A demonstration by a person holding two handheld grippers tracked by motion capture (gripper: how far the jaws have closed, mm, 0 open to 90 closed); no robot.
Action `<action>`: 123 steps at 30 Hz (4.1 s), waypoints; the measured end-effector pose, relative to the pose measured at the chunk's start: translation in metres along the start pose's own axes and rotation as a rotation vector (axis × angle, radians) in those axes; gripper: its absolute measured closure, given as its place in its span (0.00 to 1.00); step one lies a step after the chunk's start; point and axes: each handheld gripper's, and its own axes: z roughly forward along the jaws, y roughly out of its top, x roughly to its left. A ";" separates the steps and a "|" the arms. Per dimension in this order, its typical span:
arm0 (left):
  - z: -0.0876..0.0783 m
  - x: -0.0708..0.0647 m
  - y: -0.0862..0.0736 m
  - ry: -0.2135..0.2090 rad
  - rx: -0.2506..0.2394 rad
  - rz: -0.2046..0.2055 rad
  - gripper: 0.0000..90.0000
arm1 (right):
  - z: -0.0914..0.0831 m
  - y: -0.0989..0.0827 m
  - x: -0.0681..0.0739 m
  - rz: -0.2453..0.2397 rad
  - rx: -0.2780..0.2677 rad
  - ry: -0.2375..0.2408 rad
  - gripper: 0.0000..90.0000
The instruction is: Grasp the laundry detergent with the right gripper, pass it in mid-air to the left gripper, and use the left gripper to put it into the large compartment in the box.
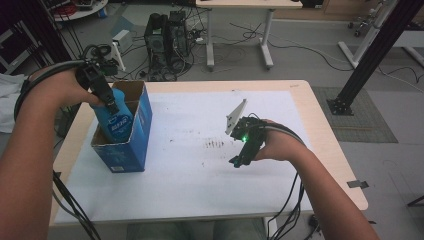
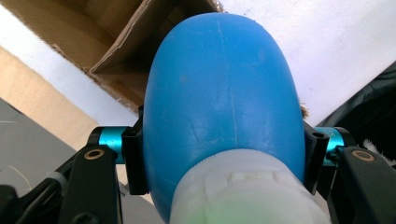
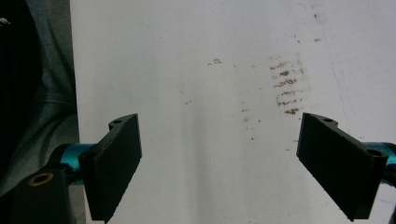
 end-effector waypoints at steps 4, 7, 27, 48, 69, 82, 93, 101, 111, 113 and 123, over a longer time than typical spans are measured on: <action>0.014 0.003 0.002 0.000 0.024 0.034 0.42 | 0.001 0.001 0.000 0.001 0.003 -0.001 0.15; 0.027 0.003 0.004 -0.002 0.026 0.057 0.42 | 0.002 0.001 0.000 -0.001 0.003 0.003 0.15; 0.078 0.010 0.004 -0.014 0.057 0.053 0.42 | 0.004 0.002 -0.001 -0.007 -0.001 0.007 0.15; 0.082 0.012 0.003 -0.015 0.053 0.057 0.41 | 0.006 0.006 0.000 -0.014 -0.009 0.007 0.15; 0.066 0.008 0.001 0.000 0.037 0.036 0.33 | 0.003 0.006 0.003 -0.010 -0.021 0.005 0.15; 0.050 0.006 -0.002 -0.011 0.029 0.009 0.28 | 0.001 0.008 0.003 -0.019 -0.026 0.013 0.15; 0.030 0.003 -0.007 0.006 -0.003 -0.023 0.26 | -0.002 0.009 0.003 -0.024 -0.033 0.006 0.15; 0.015 -0.003 -0.010 0.008 0.005 -0.002 0.22 | -0.008 0.008 0.002 -0.020 -0.035 0.009 0.15; -0.009 -0.023 -0.010 0.023 -0.022 0.076 0.18 | -0.020 0.010 -0.002 -0.005 0.007 0.001 0.15; -0.015 -0.028 -0.008 0.029 -0.029 0.083 0.14 | -0.022 0.011 -0.003 -0.003 0.017 0.001 0.15; -0.027 -0.051 0.005 0.027 0.007 0.240 0.09 | -0.031 0.014 -0.003 -0.007 0.051 -0.004 0.15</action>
